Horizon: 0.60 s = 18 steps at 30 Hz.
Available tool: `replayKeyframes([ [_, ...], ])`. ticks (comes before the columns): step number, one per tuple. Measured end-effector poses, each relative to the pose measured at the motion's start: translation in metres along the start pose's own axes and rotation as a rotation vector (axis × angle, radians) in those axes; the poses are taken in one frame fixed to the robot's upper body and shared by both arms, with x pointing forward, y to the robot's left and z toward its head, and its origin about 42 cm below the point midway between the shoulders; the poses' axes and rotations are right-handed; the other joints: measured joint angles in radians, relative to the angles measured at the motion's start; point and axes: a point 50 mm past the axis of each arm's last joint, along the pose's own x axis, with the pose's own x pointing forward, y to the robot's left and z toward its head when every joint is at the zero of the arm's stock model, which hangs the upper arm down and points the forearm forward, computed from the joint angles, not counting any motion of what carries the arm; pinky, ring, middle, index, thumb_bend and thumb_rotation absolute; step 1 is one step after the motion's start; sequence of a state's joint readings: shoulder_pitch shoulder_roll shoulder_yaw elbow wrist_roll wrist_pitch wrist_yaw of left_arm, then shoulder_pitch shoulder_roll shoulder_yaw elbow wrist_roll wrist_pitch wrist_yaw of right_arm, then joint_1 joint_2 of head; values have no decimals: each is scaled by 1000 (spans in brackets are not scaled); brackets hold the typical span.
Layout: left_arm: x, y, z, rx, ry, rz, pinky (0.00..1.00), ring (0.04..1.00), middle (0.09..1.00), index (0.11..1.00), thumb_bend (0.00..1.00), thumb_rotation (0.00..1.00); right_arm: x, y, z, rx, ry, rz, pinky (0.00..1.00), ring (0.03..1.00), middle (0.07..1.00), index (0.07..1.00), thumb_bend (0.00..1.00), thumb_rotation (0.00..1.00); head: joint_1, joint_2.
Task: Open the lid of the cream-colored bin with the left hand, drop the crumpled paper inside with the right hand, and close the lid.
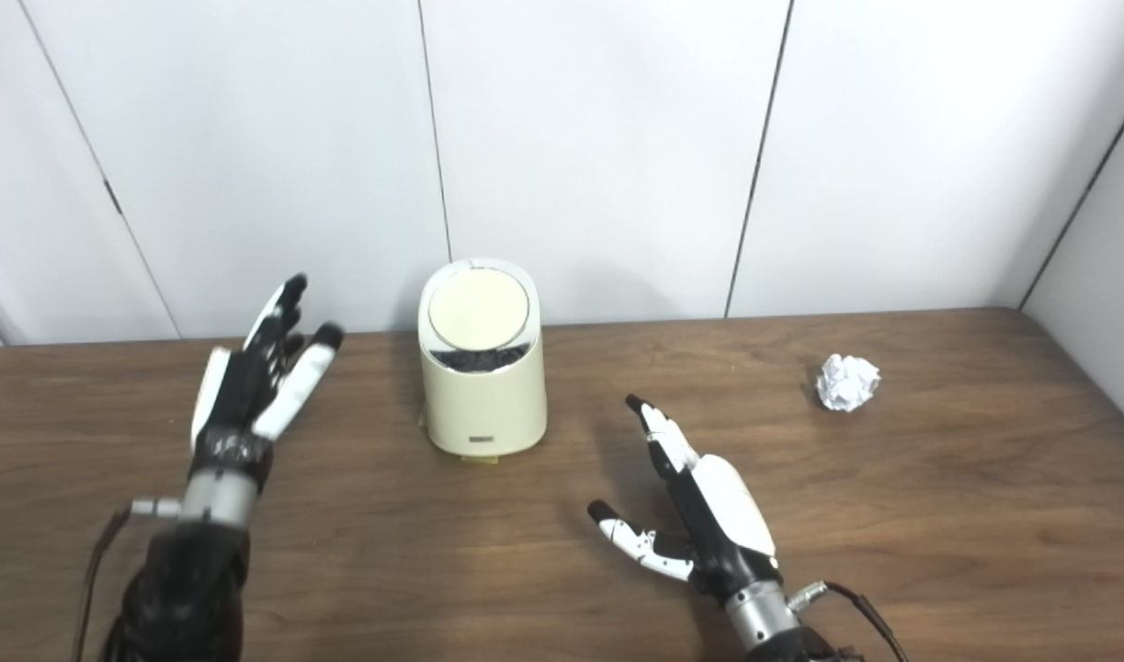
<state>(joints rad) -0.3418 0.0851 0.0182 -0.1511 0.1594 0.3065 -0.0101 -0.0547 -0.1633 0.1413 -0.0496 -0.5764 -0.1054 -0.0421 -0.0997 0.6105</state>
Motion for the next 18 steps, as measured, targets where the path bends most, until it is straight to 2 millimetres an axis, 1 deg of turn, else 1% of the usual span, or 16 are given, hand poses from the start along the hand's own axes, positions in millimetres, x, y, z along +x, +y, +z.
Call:
replayKeyframes([
  [1,6,0,4,-20,27,-14,1000,1000,1000,1000,899,559,1,0,0,0,1,-2,942,1000,1000,1000,144,482,5,-2],
  [4,18,0,13,-63,82,-48,1000,1000,1000,1000,919,519,3,0,0,-1,-1,-7,950,1000,1000,1000,148,485,8,-3],
  [8,29,-2,25,-72,56,-56,1000,1000,1000,1000,941,483,3,1,0,-2,-2,-5,956,1000,1000,1000,156,499,8,-5],
  [12,45,-6,35,-32,40,-61,1000,1000,1000,1000,909,487,4,1,0,-2,-2,-4,955,1000,1000,1000,161,508,11,-8],
  [15,55,-10,41,-23,32,-82,1000,1000,1000,1000,920,463,5,2,1,-2,-4,-8,955,1000,1000,1000,162,510,6,-8],
  [17,58,-12,42,-21,31,-92,1000,1000,1000,1000,913,405,6,3,1,-3,-7,-8,952,1000,1000,1000,164,509,5,-8],
  [18,59,-14,43,-18,33,-97,1000,1000,1000,1000,912,395,6,3,1,-5,-7,-8,953,1000,1000,1000,165,508,5,-9],
])
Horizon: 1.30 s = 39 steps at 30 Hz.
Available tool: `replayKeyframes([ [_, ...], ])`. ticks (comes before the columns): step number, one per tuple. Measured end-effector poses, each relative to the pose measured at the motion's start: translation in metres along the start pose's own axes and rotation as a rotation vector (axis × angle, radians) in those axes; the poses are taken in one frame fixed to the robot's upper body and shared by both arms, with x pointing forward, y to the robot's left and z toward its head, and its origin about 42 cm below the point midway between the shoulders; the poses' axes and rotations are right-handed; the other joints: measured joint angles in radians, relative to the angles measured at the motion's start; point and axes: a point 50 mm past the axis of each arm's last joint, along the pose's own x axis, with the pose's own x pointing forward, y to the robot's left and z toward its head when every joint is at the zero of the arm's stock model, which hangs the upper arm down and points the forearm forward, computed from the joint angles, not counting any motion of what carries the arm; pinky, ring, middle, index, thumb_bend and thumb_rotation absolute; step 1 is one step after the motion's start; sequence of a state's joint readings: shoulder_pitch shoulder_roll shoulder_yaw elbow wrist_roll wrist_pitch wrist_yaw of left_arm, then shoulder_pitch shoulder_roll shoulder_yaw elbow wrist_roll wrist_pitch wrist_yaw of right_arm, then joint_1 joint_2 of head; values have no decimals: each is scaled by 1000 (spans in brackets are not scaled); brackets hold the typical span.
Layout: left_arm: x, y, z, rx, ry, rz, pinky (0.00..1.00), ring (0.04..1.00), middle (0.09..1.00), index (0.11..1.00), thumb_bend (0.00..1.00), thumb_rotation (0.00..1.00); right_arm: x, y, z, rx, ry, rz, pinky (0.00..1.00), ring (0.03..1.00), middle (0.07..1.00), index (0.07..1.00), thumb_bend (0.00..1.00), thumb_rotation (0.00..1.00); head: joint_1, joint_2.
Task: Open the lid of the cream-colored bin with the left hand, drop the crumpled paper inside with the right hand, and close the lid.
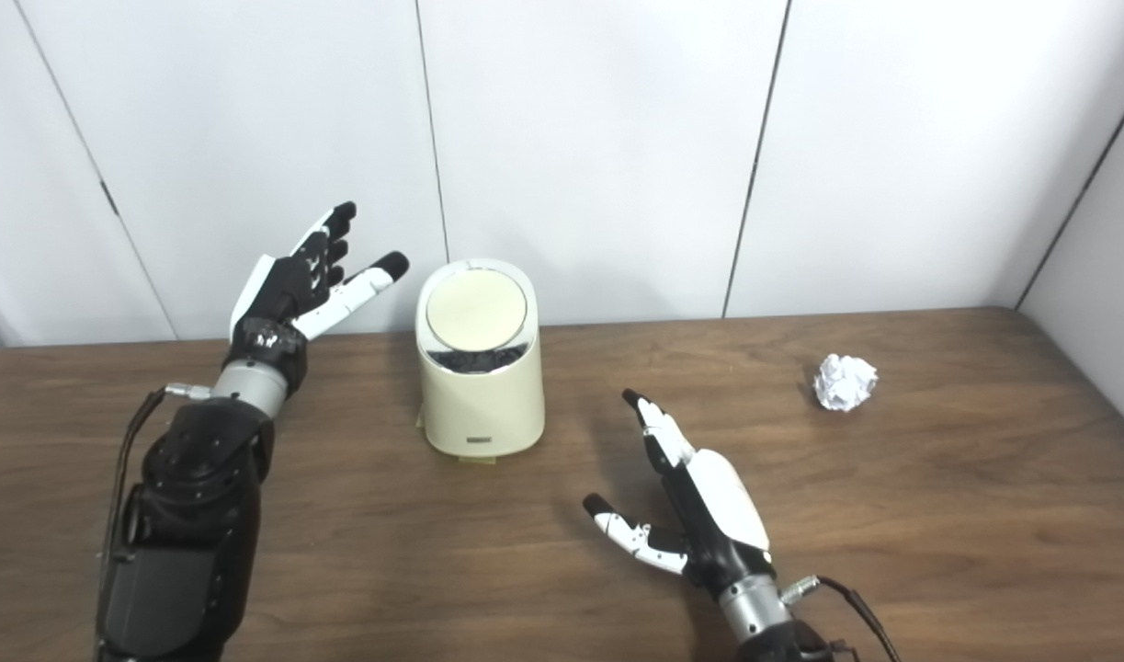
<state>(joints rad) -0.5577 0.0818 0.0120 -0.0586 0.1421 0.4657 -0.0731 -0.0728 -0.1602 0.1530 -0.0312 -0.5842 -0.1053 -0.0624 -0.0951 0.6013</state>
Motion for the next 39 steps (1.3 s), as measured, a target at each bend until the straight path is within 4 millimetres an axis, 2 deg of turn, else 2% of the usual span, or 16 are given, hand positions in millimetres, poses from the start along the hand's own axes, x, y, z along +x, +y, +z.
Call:
replayKeyframes([
  [6,10,-10,-5,-2,36,-39,1000,1000,1000,1000,938,340,1,2,0,-11,7,4,947,1000,1000,1000,171,520,-6,-3],
  [10,18,-19,-10,-30,65,-78,1000,1000,1000,1000,933,254,1,2,0,-15,20,6,950,1000,1000,1000,172,527,-8,0],
  [12,22,-24,-10,-61,74,-90,1000,1000,1000,1000,934,174,1,2,0,-15,20,6,952,1000,1000,1000,175,552,-9,0],
  [18,28,-35,-9,-50,86,-104,1000,1000,1000,1000,914,88,1,3,1,-12,22,6,951,1000,1000,1000,172,569,-11,2],
  [25,30,-36,-18,-10,124,-87,1000,1000,1000,1000,915,72,1,3,1,-14,24,8,943,1000,1000,1000,172,577,-15,2],
  [32,31,-39,-25,67,152,-78,1000,1000,1000,1000,871,79,1,3,1,-14,24,6,953,1000,1000,1000,176,572,-14,8],
  [34,31,-39,-25,83,154,-72,1000,1000,1000,1000,845,127,1,3,1,-13,23,6,954,1000,1000,1000,176,575,-15,8],
  [39,31,-37,-26,87,156,-68,1000,1000,1000,1000,785,168,1,3,1,-13,23,6,953,1000,1000,1000,169,567,-15,8],
])
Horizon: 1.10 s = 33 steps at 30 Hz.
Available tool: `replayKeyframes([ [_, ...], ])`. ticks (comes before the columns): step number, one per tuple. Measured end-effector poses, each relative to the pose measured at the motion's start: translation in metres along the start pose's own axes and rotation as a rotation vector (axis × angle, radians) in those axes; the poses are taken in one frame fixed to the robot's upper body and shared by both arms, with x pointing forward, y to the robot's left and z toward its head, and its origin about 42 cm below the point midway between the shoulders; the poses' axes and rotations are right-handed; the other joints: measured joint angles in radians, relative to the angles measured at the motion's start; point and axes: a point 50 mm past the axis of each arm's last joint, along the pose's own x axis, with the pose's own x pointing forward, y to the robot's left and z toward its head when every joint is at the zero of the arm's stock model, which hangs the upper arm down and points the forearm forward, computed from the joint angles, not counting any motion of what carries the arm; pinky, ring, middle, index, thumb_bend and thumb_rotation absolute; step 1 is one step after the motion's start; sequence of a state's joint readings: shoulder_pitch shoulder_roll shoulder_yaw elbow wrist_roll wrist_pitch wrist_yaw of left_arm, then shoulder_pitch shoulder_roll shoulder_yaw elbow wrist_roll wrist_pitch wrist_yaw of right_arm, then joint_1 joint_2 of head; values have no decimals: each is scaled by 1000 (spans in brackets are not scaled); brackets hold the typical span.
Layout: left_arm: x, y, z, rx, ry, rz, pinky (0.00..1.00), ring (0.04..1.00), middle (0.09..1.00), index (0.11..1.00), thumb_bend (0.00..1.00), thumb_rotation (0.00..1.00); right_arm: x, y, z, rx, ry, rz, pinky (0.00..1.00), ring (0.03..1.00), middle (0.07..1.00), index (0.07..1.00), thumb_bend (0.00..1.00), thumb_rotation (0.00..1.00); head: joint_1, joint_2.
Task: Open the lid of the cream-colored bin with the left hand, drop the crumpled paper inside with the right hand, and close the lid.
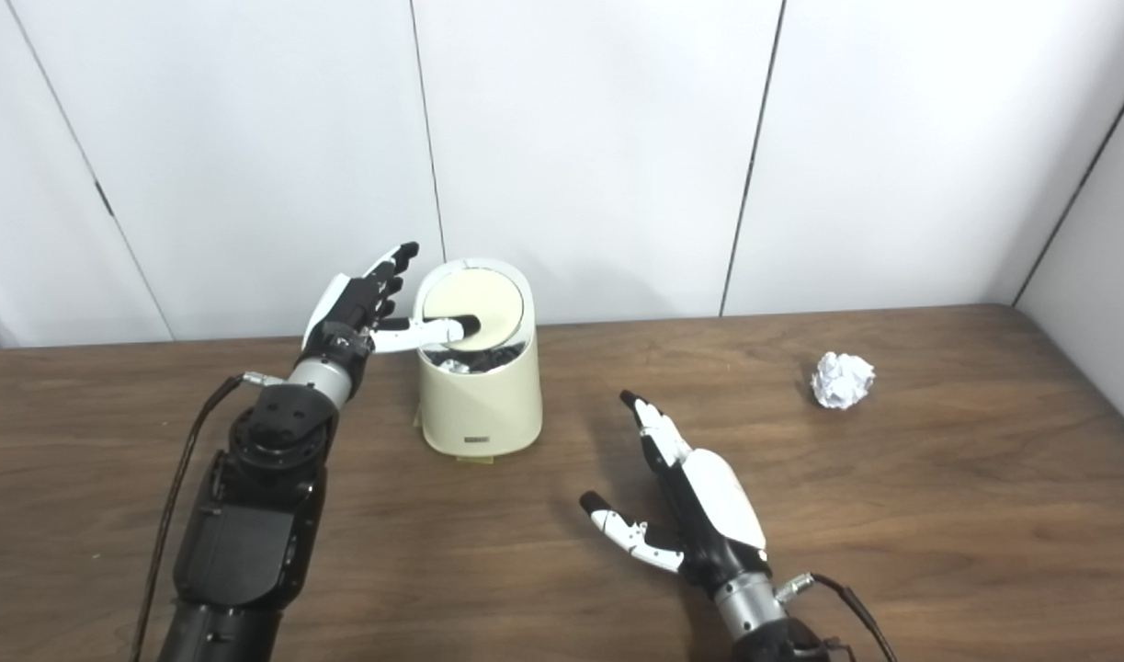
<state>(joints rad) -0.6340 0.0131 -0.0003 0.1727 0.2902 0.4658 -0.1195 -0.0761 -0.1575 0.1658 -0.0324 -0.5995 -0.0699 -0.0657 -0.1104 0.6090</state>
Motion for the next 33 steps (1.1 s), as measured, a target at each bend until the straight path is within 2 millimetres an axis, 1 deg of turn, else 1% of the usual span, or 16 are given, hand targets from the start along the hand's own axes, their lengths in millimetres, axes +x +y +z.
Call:
replayKeyframes([
  [6,2,2,-7,46,28,7,1000,1000,1000,1000,734,205,0,1,0,-3,3,3,945,1000,1000,1000,170,560,-2,-2],
  [8,3,2,-8,58,31,10,1000,1000,1000,1000,713,203,0,1,0,-4,4,4,938,1000,1000,1000,170,557,-2,0],
  [11,3,0,-7,90,31,15,1000,1000,1000,1000,692,175,0,2,1,-1,3,5,940,1000,1000,1000,168,552,-2,0],
  [15,2,-2,-6,98,30,9,1000,1000,1000,1000,710,112,0,4,4,3,-1,11,939,1000,1000,1000,169,543,-5,2],
  [17,2,-2,-5,110,29,13,1000,1000,1000,1000,729,87,0,5,4,3,8,13,937,1000,1000,1000,170,520,-5,5],
  [20,1,-5,-2,145,19,14,946,1000,1000,1000,827,64,0,5,4,5,10,15,939,1000,1000,1000,175,517,-5,8],
  [22,0,-7,1,218,4,23,929,1000,1000,1000,878,44,0,6,5,5,9,21,935,1000,1000,1000,175,518,-5,9],
  [25,-1,-10,8,394,-42,57,963,1000,1000,1000,943,26,0,7,5,6,9,28,942,1000,1000,1000,178,517,-6,11],
  [28,-2,-10,14,619,-146,104,994,1000,1000,1000,966,42,-1,7,8,9,12,31,944,1000,1000,1000,179,515,-6,12],
  [29,-3,-9,16,677,-179,117,997,1000,1000,1000,968,30,-1,7,9,9,14,31,948,1000,1000,1000,179,517,-6,14],
  [33,-6,-15,23,893,-303,170,1000,1000,1000,1000,1000,77,0,8,9,11,24,31,946,1000,1000,1000,181,504,-6,11],
])
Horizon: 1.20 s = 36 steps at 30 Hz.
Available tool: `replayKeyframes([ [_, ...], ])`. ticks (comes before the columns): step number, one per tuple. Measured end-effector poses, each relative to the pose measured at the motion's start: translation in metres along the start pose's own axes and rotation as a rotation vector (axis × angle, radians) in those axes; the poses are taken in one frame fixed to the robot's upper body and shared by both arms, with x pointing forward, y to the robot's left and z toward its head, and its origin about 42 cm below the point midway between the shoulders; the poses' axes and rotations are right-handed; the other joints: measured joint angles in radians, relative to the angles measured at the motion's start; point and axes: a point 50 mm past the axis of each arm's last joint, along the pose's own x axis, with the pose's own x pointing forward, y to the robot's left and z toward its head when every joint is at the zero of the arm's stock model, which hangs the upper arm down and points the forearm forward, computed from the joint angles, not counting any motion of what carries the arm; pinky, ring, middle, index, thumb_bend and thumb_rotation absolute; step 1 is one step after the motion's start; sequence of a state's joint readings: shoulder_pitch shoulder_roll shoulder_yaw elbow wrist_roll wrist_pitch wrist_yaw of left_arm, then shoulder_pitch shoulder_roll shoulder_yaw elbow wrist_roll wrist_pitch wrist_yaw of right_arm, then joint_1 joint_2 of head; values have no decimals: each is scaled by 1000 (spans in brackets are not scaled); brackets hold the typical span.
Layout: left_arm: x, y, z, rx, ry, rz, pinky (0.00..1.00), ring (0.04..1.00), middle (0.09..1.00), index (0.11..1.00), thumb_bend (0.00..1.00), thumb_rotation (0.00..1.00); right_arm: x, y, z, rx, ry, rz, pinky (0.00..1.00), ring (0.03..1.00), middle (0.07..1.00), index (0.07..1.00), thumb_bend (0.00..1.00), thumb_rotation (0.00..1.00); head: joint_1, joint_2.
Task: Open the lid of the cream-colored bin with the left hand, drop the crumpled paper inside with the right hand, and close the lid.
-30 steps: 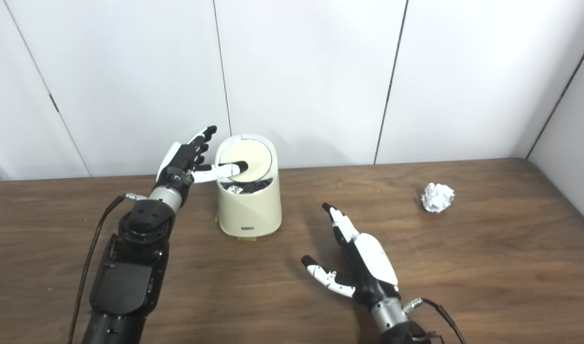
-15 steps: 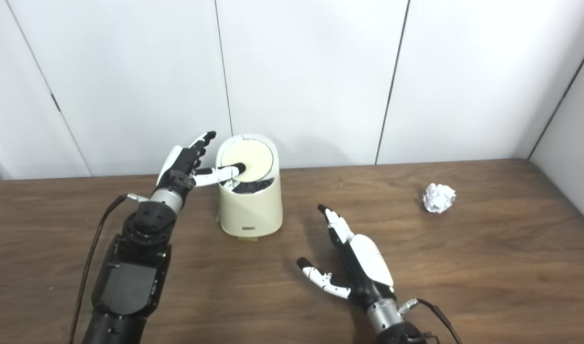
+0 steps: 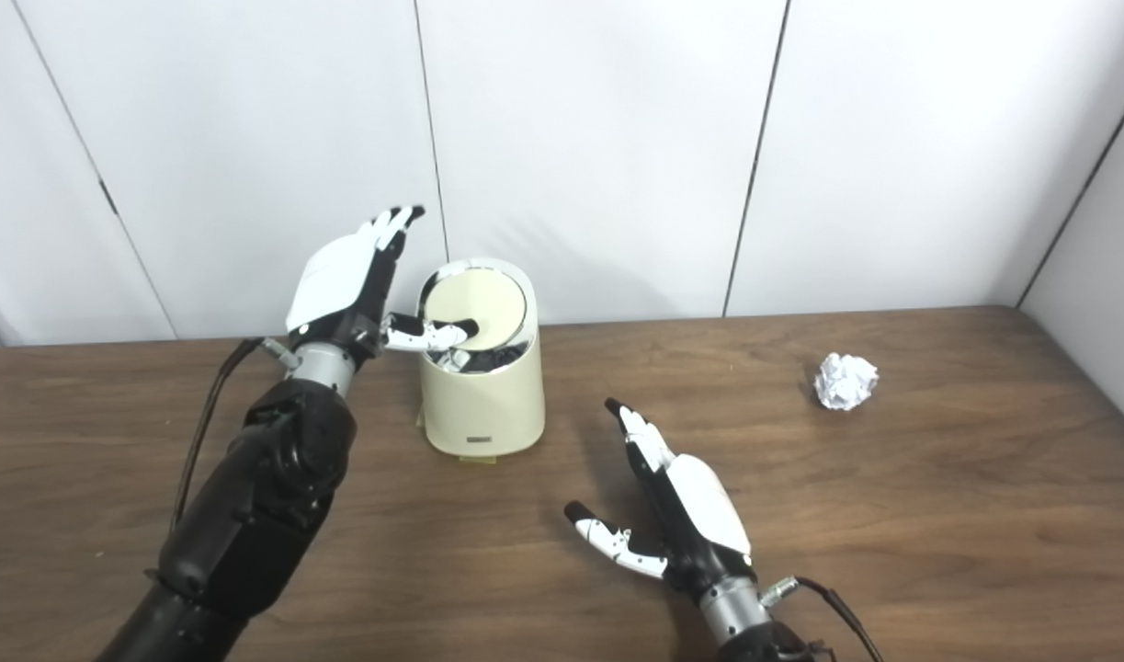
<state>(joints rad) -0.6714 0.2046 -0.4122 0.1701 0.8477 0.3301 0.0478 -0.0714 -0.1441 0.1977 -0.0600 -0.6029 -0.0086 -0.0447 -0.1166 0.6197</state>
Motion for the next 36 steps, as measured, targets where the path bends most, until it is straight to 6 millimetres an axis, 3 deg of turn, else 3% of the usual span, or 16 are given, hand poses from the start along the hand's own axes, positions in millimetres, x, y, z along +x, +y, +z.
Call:
replayKeyframes([
  [4,-1,0,6,120,-38,42,1000,1000,1000,1000,1000,80,0,0,0,-1,1,2,954,1000,1000,1000,185,444,0,0],
  [15,-1,2,7,178,-40,52,1000,1000,1000,1000,1000,39,0,0,0,-4,1,3,958,1000,1000,1000,190,470,0,0],
  [25,-1,2,6,197,-33,50,1000,1000,1000,1000,1000,137,0,1,0,-12,1,5,954,1000,1000,1000,207,533,-6,9],
  [32,2,-8,0,301,-34,56,1000,1000,1000,1000,1000,194,0,2,1,-11,8,7,964,1000,1000,1000,217,545,-11,9],
  [36,7,-12,-10,358,-19,63,1000,1000,1000,1000,1000,175,0,2,1,-11,7,10,962,1000,1000,1000,218,559,-9,11],
])
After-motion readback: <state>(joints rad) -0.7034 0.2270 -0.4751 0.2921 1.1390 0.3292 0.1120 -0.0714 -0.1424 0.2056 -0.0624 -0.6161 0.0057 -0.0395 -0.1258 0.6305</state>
